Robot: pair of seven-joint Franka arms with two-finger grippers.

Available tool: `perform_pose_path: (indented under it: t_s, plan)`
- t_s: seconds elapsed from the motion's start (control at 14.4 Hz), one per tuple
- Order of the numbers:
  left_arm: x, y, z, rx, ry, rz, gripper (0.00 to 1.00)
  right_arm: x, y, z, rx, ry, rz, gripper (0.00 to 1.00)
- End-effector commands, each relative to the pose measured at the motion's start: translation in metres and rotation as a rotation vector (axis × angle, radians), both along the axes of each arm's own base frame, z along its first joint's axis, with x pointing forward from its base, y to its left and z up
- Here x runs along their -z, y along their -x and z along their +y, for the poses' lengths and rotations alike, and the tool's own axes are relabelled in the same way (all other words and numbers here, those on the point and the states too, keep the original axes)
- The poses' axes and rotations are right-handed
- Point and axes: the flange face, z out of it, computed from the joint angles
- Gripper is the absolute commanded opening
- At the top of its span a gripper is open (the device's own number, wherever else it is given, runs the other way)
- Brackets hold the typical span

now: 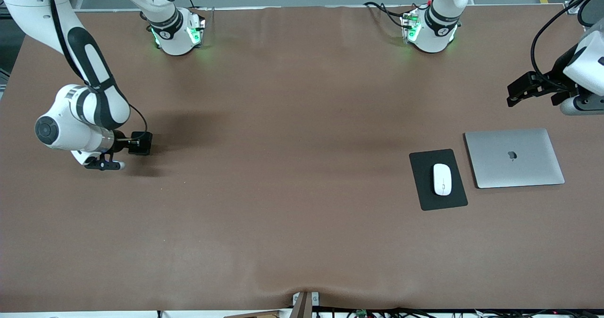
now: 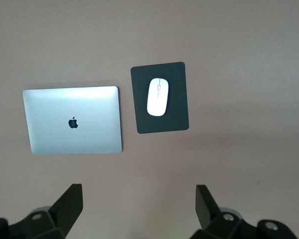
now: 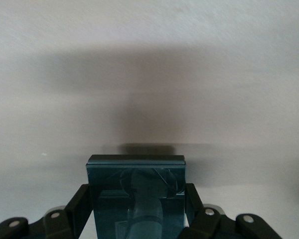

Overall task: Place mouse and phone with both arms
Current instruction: 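Lower the phone beside the green plush and open the right gripper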

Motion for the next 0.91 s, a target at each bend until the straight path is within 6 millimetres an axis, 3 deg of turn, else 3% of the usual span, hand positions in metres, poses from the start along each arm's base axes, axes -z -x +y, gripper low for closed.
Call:
perform_pose_path:
  t_s: [0.0, 0.28, 0.35, 0.42, 0.56, 0.84]
  plan:
    - [-0.018, 0.014, 0.000, -0.006, 0.019, -0.008, 1.00, 0.003, 0.022, 0.002, -0.016, 0.011, -0.028, 0.00]
    - [-0.028, 0.024, 0.001, 0.001, 0.018, -0.005, 1.00, 0.010, 0.025, 0.002, -0.019, 0.015, -0.032, 0.00]
    - [-0.029, 0.024, 0.001, 0.002, 0.017, -0.008, 1.00, 0.009, 0.024, 0.002, -0.019, 0.014, -0.030, 0.41]
    - [-0.030, 0.025, 0.001, 0.001, 0.017, -0.009, 1.00, 0.008, 0.023, 0.002, -0.017, 0.014, -0.029, 0.99]
    - [-0.030, 0.025, 0.000, -0.002, 0.024, -0.009, 1.00, 0.001, 0.016, 0.003, -0.021, 0.005, -0.012, 1.00]
    - [-0.033, 0.029, 0.000, -0.008, 0.021, -0.006, 1.00, -0.047, -0.031, 0.001, -0.037, -0.009, -0.024, 1.00]
